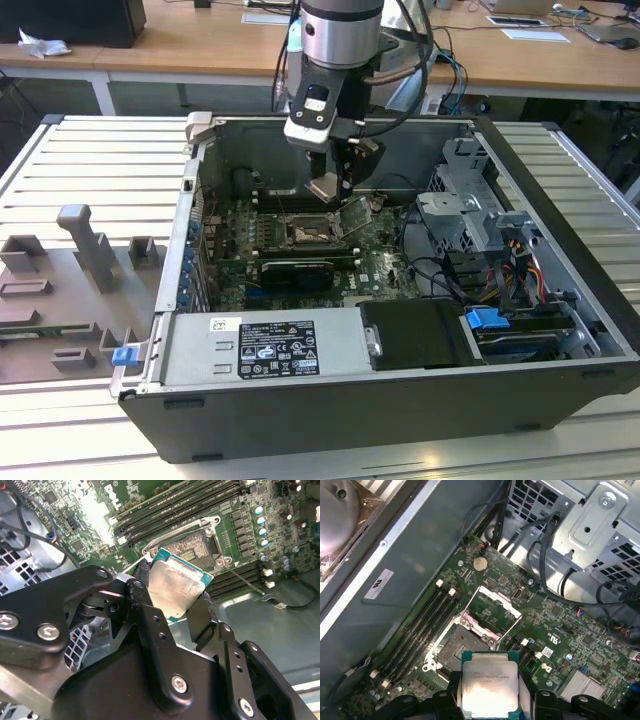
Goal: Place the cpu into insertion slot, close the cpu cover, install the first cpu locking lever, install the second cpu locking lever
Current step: 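Place the cpu into insertion slot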
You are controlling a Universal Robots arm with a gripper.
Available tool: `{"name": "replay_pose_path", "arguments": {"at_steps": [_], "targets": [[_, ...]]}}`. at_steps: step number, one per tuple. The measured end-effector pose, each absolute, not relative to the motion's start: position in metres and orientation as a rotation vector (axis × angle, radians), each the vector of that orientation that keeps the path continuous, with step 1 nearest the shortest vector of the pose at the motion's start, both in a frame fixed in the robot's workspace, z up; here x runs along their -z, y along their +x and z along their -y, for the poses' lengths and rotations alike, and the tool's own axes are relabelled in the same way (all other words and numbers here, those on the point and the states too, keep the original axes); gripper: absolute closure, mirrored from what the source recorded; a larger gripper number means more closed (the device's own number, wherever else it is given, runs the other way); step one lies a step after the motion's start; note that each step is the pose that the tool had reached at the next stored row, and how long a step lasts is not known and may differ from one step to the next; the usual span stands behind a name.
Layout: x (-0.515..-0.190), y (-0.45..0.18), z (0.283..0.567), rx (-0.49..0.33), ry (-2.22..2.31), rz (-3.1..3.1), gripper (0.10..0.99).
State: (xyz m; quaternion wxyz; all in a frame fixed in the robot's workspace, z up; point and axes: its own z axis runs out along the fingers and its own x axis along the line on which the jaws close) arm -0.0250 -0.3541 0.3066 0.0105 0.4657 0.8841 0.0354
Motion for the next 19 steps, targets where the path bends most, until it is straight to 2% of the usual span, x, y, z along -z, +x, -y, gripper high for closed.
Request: {"name": "replay_pose_path", "arguments": {"at_steps": [19], "targets": [[-0.288, -0.025, 0.354, -0.102, 1.531, -2.726, 0.549]]}}
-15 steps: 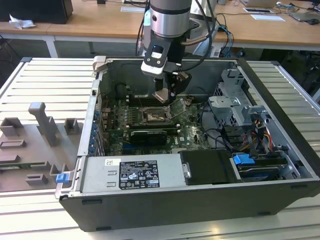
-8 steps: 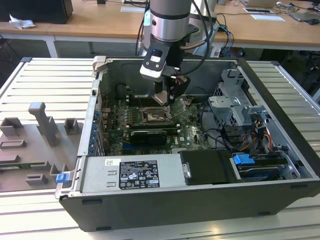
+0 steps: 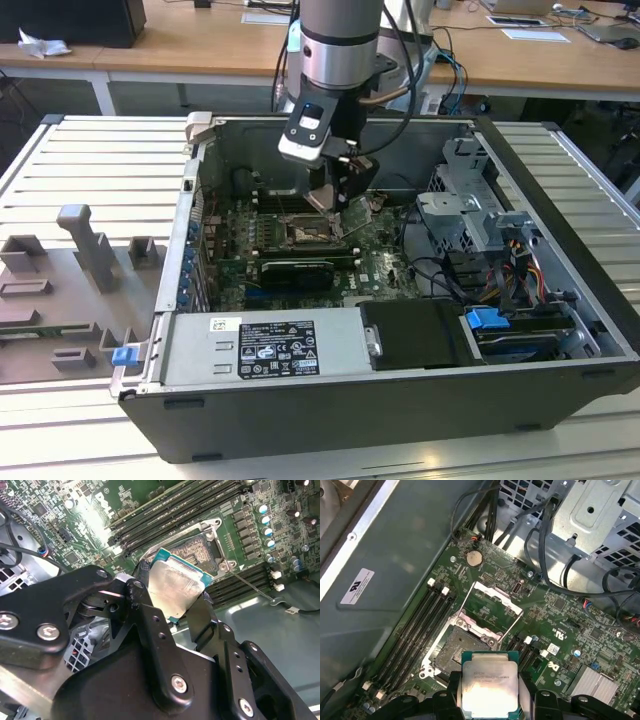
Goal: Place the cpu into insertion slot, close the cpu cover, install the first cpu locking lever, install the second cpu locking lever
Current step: 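Place the cpu into insertion slot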
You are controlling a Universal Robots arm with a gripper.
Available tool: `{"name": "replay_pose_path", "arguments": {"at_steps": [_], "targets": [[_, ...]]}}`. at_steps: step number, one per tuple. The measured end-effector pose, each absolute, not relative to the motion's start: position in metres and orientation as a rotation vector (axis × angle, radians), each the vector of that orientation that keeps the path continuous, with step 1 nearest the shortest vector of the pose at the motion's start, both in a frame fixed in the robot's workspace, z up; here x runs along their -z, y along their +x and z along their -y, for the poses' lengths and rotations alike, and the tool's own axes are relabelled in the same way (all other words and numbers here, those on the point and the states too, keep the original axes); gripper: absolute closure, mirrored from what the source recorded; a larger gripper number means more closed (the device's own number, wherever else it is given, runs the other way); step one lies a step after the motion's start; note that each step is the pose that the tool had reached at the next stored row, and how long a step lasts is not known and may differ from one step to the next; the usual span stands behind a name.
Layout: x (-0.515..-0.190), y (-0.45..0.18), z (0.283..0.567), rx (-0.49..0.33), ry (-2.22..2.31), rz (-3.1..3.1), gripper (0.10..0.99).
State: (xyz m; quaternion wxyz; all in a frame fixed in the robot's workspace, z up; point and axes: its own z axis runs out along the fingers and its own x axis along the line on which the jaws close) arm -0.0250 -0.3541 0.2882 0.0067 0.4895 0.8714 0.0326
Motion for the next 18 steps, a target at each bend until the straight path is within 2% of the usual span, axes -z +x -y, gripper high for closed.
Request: {"name": "replay_pose_path", "arguments": {"at_steps": [18], "targets": [[-0.277, -0.025, 0.354, -0.094, 1.654, -2.654, 0.549]]}}
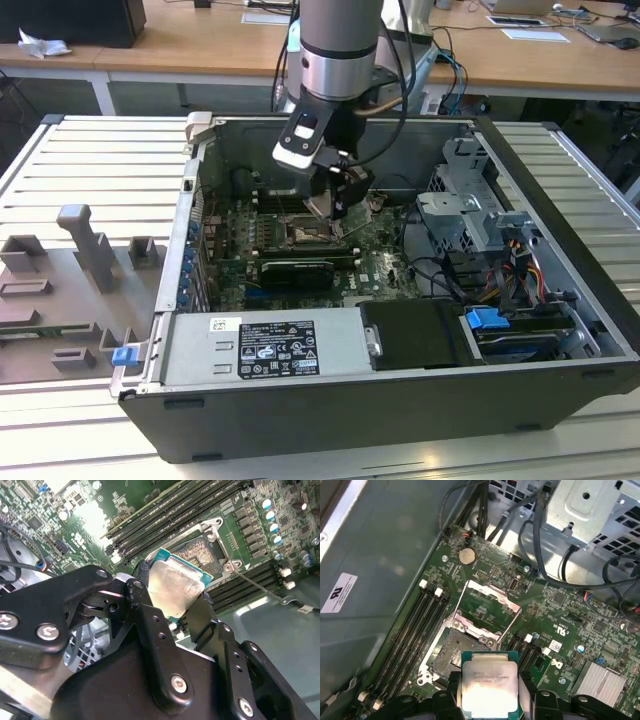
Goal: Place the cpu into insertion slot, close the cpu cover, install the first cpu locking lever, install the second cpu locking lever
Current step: 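Place the cpu into insertion slot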
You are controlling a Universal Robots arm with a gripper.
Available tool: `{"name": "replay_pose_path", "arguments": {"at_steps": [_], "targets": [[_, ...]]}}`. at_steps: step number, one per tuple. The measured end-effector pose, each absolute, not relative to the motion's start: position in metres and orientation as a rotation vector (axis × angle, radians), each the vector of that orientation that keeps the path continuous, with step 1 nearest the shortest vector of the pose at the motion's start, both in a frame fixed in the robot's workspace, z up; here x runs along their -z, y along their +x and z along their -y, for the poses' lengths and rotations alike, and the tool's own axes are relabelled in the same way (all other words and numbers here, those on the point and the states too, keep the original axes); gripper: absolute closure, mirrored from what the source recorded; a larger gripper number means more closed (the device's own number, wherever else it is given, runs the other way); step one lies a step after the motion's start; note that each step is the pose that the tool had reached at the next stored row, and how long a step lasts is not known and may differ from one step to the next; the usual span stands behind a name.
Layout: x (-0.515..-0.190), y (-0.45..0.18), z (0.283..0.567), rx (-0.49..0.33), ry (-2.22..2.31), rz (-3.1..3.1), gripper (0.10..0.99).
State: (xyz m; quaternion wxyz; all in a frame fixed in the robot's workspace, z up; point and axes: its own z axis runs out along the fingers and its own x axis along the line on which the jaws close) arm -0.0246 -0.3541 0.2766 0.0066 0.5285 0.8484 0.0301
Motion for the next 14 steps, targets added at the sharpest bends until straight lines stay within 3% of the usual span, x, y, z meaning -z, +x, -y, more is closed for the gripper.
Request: {"name": "replay_pose_path", "arguments": {"at_steps": [14], "targets": [[-0.260, -0.025, 0.354, -0.079, 1.919, -2.456, 0.549]]}}
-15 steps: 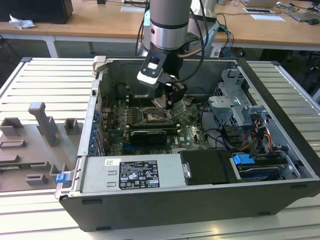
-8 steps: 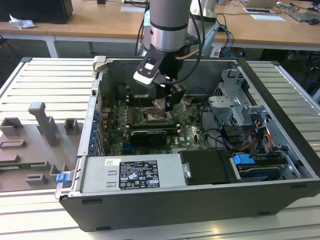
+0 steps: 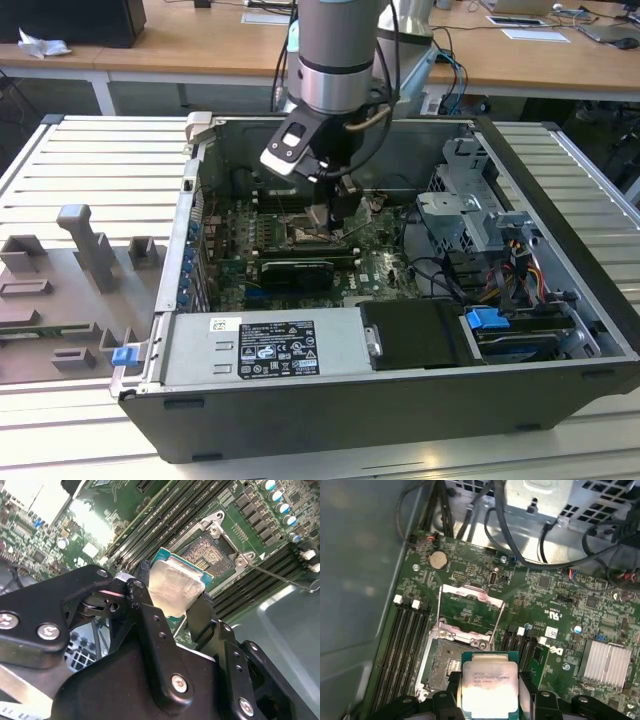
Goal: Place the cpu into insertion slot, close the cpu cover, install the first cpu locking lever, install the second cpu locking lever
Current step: 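Place the cpu into insertion slot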
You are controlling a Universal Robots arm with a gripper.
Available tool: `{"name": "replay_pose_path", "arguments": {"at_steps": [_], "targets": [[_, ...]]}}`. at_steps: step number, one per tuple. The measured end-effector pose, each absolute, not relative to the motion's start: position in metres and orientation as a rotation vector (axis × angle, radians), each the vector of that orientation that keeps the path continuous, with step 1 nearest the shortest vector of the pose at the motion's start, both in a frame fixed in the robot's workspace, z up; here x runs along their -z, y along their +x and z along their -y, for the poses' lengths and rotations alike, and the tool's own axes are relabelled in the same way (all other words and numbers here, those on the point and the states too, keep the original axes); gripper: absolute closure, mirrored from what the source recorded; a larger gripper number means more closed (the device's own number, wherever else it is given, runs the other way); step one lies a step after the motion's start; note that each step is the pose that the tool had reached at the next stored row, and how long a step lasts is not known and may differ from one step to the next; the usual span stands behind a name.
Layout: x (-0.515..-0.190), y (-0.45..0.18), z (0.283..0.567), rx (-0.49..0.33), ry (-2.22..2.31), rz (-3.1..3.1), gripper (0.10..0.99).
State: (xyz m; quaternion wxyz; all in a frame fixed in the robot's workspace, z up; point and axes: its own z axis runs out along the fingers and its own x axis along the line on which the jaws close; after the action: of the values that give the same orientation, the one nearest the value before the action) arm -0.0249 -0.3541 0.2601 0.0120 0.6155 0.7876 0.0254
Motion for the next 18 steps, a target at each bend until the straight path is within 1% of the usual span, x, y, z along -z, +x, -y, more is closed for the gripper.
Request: {"name": "replay_pose_path", "arguments": {"at_steps": [11, 18], "targets": [[-0.247, -0.025, 0.343, -0.080, 1.966, -2.418, 0.549], [-0.242, -0.025, 0.342, -0.082, 1.967, -2.418, 0.549]]}}
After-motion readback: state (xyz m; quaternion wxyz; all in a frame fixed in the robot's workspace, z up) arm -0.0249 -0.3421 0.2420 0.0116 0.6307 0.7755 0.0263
